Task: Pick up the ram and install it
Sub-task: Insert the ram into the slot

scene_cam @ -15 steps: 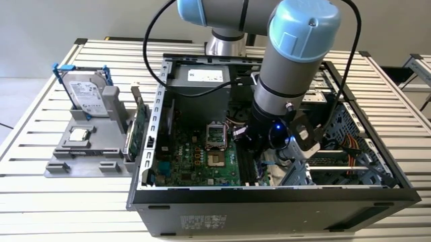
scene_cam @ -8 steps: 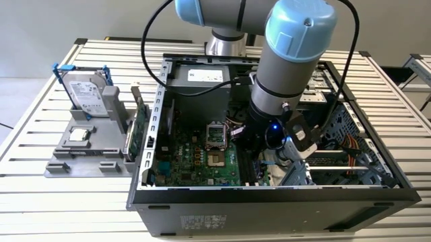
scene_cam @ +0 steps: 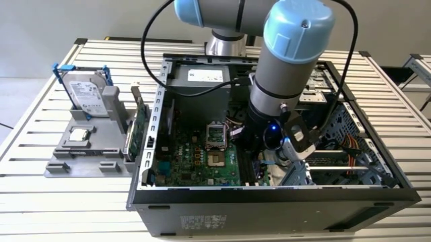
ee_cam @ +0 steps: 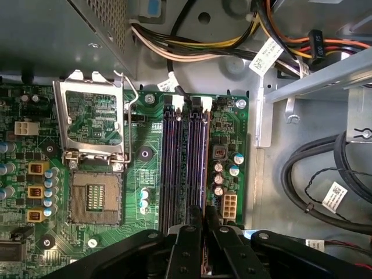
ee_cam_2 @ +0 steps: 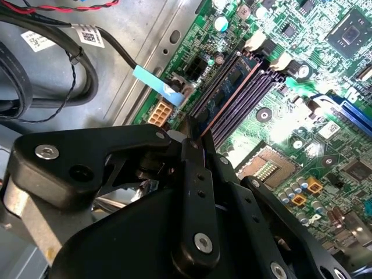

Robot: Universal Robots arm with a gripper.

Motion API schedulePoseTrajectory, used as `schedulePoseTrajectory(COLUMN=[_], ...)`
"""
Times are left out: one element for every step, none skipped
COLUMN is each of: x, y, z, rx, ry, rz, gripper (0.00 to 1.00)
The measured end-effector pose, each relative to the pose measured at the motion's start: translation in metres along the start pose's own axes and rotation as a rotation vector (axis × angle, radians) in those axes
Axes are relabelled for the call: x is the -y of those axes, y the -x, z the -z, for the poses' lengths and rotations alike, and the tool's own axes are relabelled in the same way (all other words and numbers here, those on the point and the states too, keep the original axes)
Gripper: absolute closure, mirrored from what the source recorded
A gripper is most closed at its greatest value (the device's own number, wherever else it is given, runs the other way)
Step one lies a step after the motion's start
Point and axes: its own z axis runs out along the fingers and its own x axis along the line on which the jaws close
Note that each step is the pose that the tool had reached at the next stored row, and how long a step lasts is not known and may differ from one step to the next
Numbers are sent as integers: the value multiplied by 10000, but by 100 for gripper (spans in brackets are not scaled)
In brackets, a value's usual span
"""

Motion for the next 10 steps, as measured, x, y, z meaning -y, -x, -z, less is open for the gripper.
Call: schedulePoseTrajectory(x=[0, 0, 0, 1, 0, -1, -3, -4, -7, -11], y=[-1, -1, -2, -2, -2, -2, -2, -3, -3, -3], z=[-4, -9, -14, -17, -21, -23, -25, -26, -26, -26], rx=[5, 10, 15, 19, 21, 22, 26, 32, 37, 40], ry=[0, 1, 1, 0, 1, -2, 1, 2, -3, 6], rz=[-12, -21, -29, -37, -44, -48, -51, -55, -58, -60], gripper=[100, 100, 100, 100, 100, 100, 100, 100, 100, 100])
